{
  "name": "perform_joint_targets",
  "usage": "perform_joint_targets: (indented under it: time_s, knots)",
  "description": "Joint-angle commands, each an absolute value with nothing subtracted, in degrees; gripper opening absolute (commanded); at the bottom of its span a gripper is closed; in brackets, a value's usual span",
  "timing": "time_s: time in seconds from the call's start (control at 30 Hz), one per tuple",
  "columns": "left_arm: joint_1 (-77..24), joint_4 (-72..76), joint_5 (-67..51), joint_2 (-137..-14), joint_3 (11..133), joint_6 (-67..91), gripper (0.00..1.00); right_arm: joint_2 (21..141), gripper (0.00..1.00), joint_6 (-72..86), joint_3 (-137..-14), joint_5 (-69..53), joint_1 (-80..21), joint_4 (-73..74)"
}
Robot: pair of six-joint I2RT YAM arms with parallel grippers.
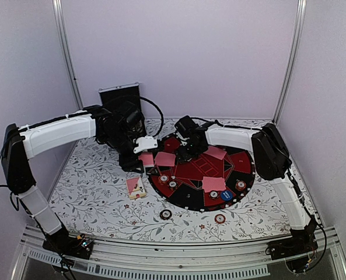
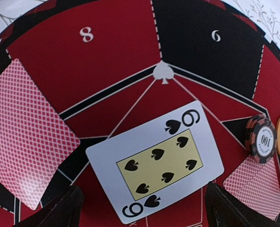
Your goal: Distribute texas hold em gaming equipment
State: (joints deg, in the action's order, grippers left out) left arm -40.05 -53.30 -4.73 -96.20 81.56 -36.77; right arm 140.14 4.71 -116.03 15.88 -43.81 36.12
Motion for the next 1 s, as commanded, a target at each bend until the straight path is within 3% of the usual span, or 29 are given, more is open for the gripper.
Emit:
perform_joint_targets:
  time_s: [0.0, 0.2, 0.5, 0.97]
  knots:
    - [-39.5, -53.2, -6.0, -94.2, 81.9, -36.5, 0.00, 135.6, 0.94, 7.0, -114.4, 6.6, -42.9, 38.1]
    - [-39.5, -53.2, -6.0, -94.3, 82.0, -36.5, 0.00, 131.3, 0.96, 11.1, -111.2, -2.9, -39.4, 36.7]
    - [-39.5, -53.2, -5.9, -94.5, 82.0, -36.6, 0.00, 123.2, 0.96, 20.0, -94.5, -18.4, -31.9, 25.4]
    - [-39.5, -53.3, -5.5, -94.5, 83.1, -36.5, 0.00, 124.8, 0.94, 27.0, -87.4, -23.0, -26.4, 16.7]
